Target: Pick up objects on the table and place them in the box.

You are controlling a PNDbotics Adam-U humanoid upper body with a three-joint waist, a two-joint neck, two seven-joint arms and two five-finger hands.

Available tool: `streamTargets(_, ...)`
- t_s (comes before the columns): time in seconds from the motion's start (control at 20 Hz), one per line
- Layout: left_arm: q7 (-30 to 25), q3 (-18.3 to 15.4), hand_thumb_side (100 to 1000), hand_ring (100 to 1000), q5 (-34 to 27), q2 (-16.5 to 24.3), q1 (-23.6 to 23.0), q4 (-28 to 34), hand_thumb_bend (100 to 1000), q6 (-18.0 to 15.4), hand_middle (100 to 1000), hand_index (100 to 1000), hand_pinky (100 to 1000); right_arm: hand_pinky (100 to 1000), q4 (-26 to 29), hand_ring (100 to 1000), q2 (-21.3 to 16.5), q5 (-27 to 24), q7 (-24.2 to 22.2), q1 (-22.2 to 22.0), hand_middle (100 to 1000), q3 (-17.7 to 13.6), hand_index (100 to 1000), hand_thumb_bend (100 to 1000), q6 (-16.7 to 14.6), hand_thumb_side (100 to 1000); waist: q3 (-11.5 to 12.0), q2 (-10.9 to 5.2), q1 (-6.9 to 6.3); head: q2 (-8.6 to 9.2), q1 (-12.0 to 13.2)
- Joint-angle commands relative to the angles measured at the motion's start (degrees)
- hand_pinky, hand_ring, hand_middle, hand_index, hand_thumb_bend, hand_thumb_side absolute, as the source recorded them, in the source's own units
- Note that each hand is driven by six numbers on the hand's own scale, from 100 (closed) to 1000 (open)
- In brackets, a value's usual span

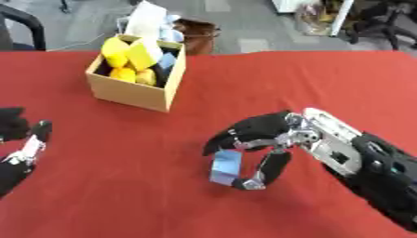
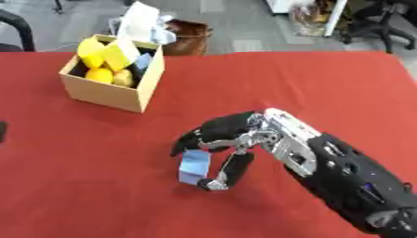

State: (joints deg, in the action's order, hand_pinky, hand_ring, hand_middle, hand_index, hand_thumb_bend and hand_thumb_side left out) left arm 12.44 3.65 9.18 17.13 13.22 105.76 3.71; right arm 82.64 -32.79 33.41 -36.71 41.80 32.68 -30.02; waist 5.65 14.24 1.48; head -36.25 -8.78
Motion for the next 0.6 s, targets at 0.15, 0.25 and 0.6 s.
streamTargets(0.15, -0.1, -0.1, 419, 614, -0.3, 1.1, 0.6, 0.7, 505, -0.2, 549, 702, 650, 716, -0.9, 724, -0.1, 1.9, -2.9, 0.9, 811, -1.5, 954, 153, -7.1, 303, 0.1, -0.61, -1.09, 0.28, -0.4)
streamTargets(0.25, -0.1, -0.1, 419, 615, -0.3, 1.1, 0.6, 0.7, 505, -0.2, 549, 702, 650, 655, -1.4, 642, 0.0, 2.3, -1.2, 1.0, 768, -1.8, 936, 105, -7.0, 251, 0.1, -0.62, -1.09, 0.29, -0.4)
streamTargets(0.6, 0.0, -0.2, 418, 616, -0.3, 1.1, 0.6, 0.7, 503, -0.2, 550, 702, 650, 425, -2.3, 419, 0.1, 2.6, 2.2, 1.9, 587, -2.8, 883, 100, -6.6, 175, 0.2, -0.79, -0.97, 0.26, -0.4)
